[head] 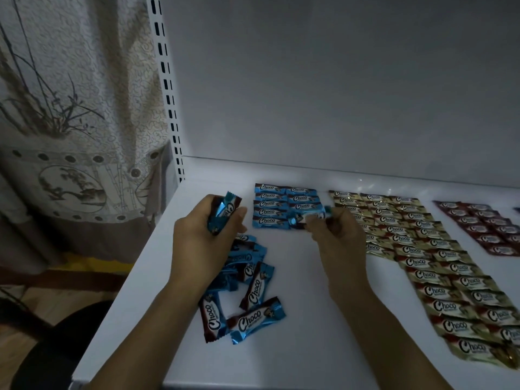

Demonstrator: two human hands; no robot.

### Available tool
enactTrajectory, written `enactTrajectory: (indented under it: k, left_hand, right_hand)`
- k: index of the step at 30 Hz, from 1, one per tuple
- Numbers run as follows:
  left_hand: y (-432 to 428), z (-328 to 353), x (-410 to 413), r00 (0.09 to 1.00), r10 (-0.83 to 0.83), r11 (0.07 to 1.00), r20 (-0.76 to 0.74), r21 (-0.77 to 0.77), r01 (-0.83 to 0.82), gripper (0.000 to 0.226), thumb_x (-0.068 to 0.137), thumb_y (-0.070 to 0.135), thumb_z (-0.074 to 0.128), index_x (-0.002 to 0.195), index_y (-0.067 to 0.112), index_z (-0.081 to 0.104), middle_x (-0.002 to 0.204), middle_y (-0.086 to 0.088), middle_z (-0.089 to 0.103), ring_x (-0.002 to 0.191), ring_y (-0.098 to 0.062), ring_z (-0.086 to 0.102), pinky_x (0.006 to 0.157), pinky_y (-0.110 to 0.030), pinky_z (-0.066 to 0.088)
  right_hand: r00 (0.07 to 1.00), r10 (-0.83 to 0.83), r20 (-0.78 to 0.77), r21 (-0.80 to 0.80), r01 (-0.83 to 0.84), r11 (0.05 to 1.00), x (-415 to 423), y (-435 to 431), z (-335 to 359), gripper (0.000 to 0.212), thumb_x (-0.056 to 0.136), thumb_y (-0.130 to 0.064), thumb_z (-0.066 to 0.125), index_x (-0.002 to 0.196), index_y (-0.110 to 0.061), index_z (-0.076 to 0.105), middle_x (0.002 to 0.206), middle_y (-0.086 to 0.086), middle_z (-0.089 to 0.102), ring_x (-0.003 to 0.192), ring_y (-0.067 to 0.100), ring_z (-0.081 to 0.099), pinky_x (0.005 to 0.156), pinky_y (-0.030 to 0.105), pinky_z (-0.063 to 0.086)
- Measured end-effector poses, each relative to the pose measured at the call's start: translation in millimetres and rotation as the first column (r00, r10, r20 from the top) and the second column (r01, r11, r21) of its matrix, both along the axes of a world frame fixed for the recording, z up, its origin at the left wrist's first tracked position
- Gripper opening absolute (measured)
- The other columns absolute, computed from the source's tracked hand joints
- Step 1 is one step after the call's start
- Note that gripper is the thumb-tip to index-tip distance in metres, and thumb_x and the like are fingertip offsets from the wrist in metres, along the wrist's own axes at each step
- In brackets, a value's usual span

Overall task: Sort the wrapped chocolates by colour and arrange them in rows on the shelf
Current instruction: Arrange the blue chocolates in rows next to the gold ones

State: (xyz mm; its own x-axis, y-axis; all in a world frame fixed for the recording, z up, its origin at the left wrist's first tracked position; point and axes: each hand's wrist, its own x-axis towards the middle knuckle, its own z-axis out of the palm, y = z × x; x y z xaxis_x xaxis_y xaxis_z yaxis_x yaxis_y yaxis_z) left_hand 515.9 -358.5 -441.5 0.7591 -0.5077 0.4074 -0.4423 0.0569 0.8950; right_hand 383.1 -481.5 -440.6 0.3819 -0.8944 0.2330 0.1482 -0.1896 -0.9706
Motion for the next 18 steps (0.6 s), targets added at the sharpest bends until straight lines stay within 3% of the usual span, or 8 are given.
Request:
enactTrajectory:
  k: [4,7,10,14,16,18]
  left_hand:
    - [4,-11,2,0.942,0.004,0.994,0.336,0.100,-0.039,0.031,0.091,0.050,0.059,0.096,0.020,0.064,0.070,0.011,0.070,0.061,-0.002,0.067,0.056,-0.031,0.057]
    - [5,-17,2,0.888,-0.004,0.984,0.460,0.160,-0.078,0.031,0.090,0.055,0.044,0.100,0.029,0.057,0.068,0.007,0.070,0.057,-0.009,0.066,0.049,-0.035,0.055]
    - [5,-16,1,0.906,-0.032,0.986,0.422,0.162,-0.041,0.029,0.090,0.056,0.048,0.099,0.029,0.057,0.069,0.007,0.070,0.060,-0.009,0.068,0.051,-0.037,0.056]
    - [4,-8,-7,0.985,-0.077,0.995,0.156,0.075,0.066,0.018,0.088,0.044,0.058,0.091,0.026,0.060,0.072,0.009,0.071,0.068,-0.003,0.069,0.061,-0.033,0.058]
    - [4,-7,-7,0.985,-0.066,0.995,0.162,0.090,0.052,0.026,0.085,0.046,0.055,0.092,0.022,0.061,0.072,0.010,0.071,0.067,-0.002,0.069,0.062,-0.034,0.059]
    - [4,-8,-7,0.978,-0.039,0.994,0.203,0.109,0.017,0.036,0.085,0.051,0.052,0.093,0.018,0.062,0.070,0.010,0.070,0.064,-0.001,0.068,0.059,-0.037,0.059]
  right_hand:
    - [0.939,-0.032,-0.343,-0.301,-0.078,0.951,2,-3,-10,0.013,0.096,-0.012,0.049,0.087,-0.014,0.057,0.080,-0.002,0.055,0.066,-0.001,0.051,0.056,0.009,0.038]
    - [0.830,-0.083,-0.551,-0.445,-0.208,0.871,1,-6,-19,0.034,0.088,-0.026,0.037,0.102,-0.014,0.066,0.092,-0.002,0.056,0.086,0.010,0.052,0.075,0.026,0.045]
    - [0.726,-0.139,-0.673,-0.492,-0.300,0.817,-1,-6,-23,0.042,0.085,-0.027,0.042,0.118,-0.019,0.066,0.103,0.000,0.060,0.100,0.019,0.055,0.087,0.041,0.046]
    - [0.657,-0.329,-0.679,-0.641,-0.312,0.701,-6,-8,-24,0.024,0.085,-0.026,0.065,0.108,-0.021,0.071,0.102,-0.002,0.064,0.101,0.019,0.056,0.083,0.030,0.027]
    - [0.639,-0.359,-0.680,-0.661,-0.324,0.677,-5,-8,-23,0.021,0.083,-0.024,0.071,0.103,-0.021,0.073,0.098,-0.002,0.064,0.098,0.019,0.057,0.080,0.029,0.023]
    - [0.641,-0.405,-0.652,-0.707,-0.320,0.630,-3,-8,-27,0.021,0.075,-0.016,0.079,0.095,-0.019,0.075,0.088,0.000,0.064,0.087,0.024,0.061,0.075,0.031,0.029]
